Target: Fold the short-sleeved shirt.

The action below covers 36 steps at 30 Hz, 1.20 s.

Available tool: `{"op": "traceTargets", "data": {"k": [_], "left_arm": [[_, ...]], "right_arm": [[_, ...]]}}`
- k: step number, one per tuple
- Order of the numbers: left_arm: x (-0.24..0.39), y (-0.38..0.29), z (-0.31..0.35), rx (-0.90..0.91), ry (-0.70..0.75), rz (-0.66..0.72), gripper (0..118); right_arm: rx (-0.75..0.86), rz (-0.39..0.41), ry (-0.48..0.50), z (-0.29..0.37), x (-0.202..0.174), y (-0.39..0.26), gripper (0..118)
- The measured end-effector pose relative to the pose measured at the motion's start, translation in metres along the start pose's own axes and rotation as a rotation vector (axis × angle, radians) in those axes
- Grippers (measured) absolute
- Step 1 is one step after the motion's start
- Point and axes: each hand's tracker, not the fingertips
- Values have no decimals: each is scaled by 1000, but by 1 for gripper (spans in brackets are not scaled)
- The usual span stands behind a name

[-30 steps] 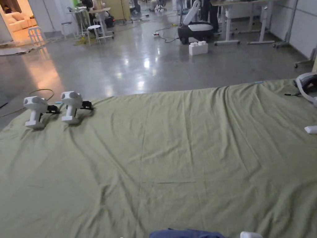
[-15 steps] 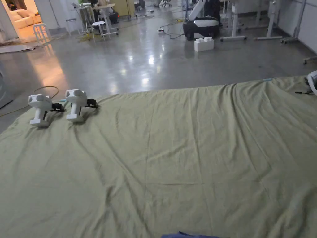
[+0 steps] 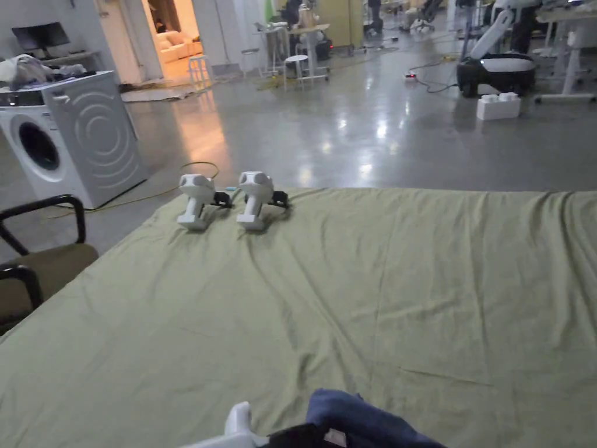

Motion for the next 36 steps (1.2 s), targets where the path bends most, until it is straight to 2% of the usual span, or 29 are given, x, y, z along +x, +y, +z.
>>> {"op": "traceTargets", "data": {"k": [3,6,9,11,12,13,14,15,19,21,23,25,28,31,34,36], "left_arm": [[-27,61,65,83,190,-81,33],[-55,108,114,156,377,-67,33],[-80,143,121,118,523,-65,33],[-108,157,118,160,668,-97,34],[-120,158,111,185,725,-115,40],[-133,160,105,204,756,-97,55],[-143,162,100,190,771,-60,77],[-144,151,97,194,797,-49,94],[-128,150,113,262,905,-126,94],[-92,145,126,332,883,-237,94],[-44,136,141,372,781,-372,94],[16,117,150,416,670,-530,94],[109,75,164,481,572,-682,94],[180,19,156,626,579,-852,94],[219,-21,138,727,577,-963,94],[231,-42,122,793,549,-944,93]], "right_arm": [[-7,-10,-4,5,5,-7,3],[-39,-45,-27,3,16,-18,3],[-66,-69,-67,-1,25,-26,3],[-69,-86,-70,-4,30,-29,3],[-71,-95,-74,-7,32,-30,3],[-72,-104,-80,-10,32,-29,3],[-76,-107,-87,-12,33,-29,3],[-80,-104,-94,-13,32,-28,3],[-63,-29,-88,-7,25,-22,3],[-21,-21,-86,-2,24,-15,3],[68,-49,-46,6,20,-4,3],[173,-29,-15,21,8,11,3],[331,120,-34,56,-19,29,3],[464,273,-78,95,-45,40,3],[584,366,-120,130,-66,46,3],[655,401,-142,148,-77,47,3]]}}
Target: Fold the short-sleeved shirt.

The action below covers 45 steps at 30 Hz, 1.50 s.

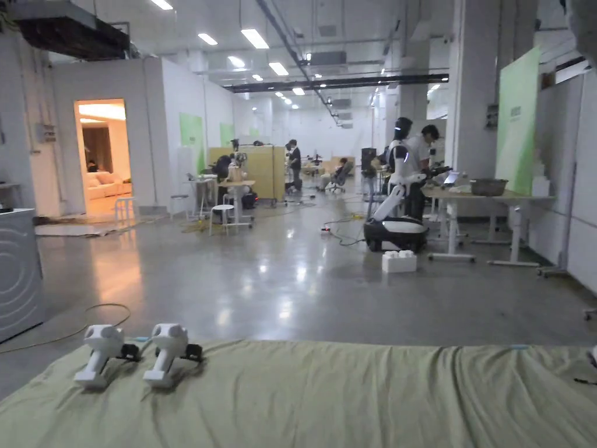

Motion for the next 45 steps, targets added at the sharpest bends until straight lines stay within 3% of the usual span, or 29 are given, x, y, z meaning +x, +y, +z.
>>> {"op": "traceTargets", "data": {"k": [3,5,7,8,9,11,14,20,26,40,41,42,43,44,45], "left_arm": [[34,-9,14,140,-82,50,87],[48,-9,18,129,-81,-45,84],[56,-11,11,91,-61,-108,75],[57,-12,11,81,-75,-102,68],[54,-13,15,77,-87,-88,54],[52,-18,20,109,-90,-20,19],[42,-19,21,91,-96,30,2],[41,-21,17,77,-94,41,2],[53,-27,6,39,-97,-38,2],[58,-32,2,-11,-143,-19,2],[58,-31,1,-11,-143,-26,2],[59,-31,0,-10,-143,-28,5],[59,-30,1,-10,-142,-27,25],[59,-30,-1,-11,-141,-24,62],[60,-29,-4,-30,-133,-16,99]], "right_arm": [[92,63,-41,12,-7,15,3],[135,168,-95,16,-13,18,3],[128,220,-137,14,-17,19,3],[127,220,-126,15,-19,19,3],[127,220,-119,15,-18,19,3],[135,223,-121,17,-20,17,3],[156,169,-91,20,-18,18,3],[149,182,-88,20,-24,20,3],[144,233,-115,19,-30,14,3],[154,192,-127,23,-19,14,3],[157,198,-130,23,-19,14,3],[161,206,-133,24,-21,15,11],[166,212,-130,24,-21,15,26],[169,217,-125,24,-21,16,47],[163,217,-106,24,-21,18,83]]}}
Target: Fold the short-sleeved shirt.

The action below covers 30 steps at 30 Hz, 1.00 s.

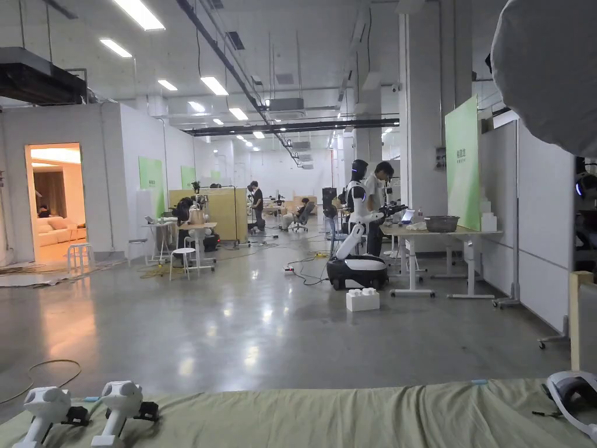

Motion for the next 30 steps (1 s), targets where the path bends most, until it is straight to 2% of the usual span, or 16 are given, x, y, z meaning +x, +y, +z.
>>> {"op": "traceTargets", "data": {"k": [1,2,3,5,12,19,24,30], "left_arm": [[0,1,-1,-8,3,-2,102],[0,0,1,6,3,-2,102],[1,0,1,14,0,-3,104],[1,1,0,15,-9,-3,118],[-3,7,9,33,-7,11,118],[-2,3,5,23,-11,25,118],[-1,1,3,11,-3,25,118],[0,1,1,-10,-21,31,118]], "right_arm": [[-8,-3,12,-1,0,1,102],[-5,-3,13,-1,-2,1,113],[7,1,14,0,-4,0,118],[30,12,39,3,-6,0,118],[25,36,24,1,-11,2,118],[11,11,22,0,-10,0,118],[5,28,-6,1,-8,3,118],[3,-15,7,2,-2,6,118]]}}
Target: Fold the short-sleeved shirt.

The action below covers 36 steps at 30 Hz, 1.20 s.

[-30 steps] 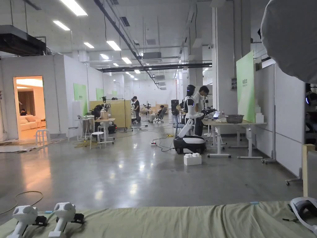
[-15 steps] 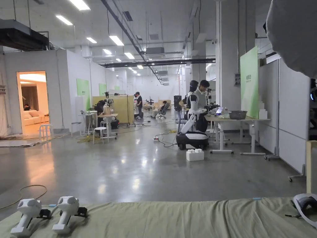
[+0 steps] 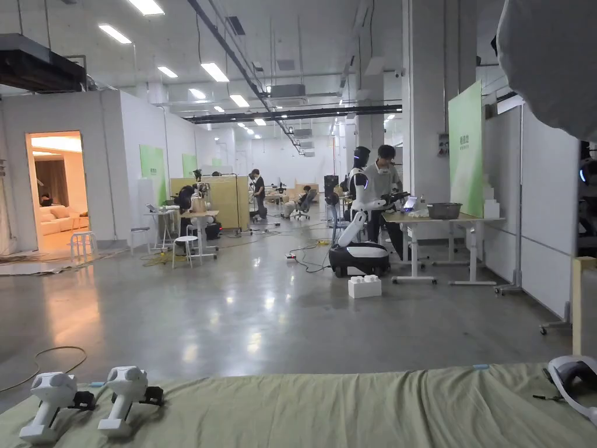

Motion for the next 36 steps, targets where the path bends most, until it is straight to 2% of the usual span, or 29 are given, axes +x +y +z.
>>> {"op": "traceTargets", "data": {"k": [10,13,16,22,26,29,30,33,36], "left_arm": [[1,3,-1,5,-36,12,118],[-1,2,1,17,-18,44,118],[-5,3,2,18,32,80,118],[-15,5,4,4,30,124,118],[-15,4,4,3,34,127,118],[-14,4,3,-4,27,134,118],[-13,4,3,-7,19,137,118],[-12,5,3,-13,1,153,118],[-13,12,1,-73,-73,245,118]], "right_arm": [[-21,-19,9,0,1,3,118],[-54,44,-35,-4,-4,2,118],[-47,47,-27,-4,-6,-1,118],[-64,-26,12,-6,-3,0,118],[-116,-28,34,-10,-6,1,118],[-135,-195,119,-11,-2,2,118],[-136,-248,110,-11,-2,2,118],[-194,-343,-70,-17,-9,5,118],[-360,-333,-185,-30,-13,7,118]]}}
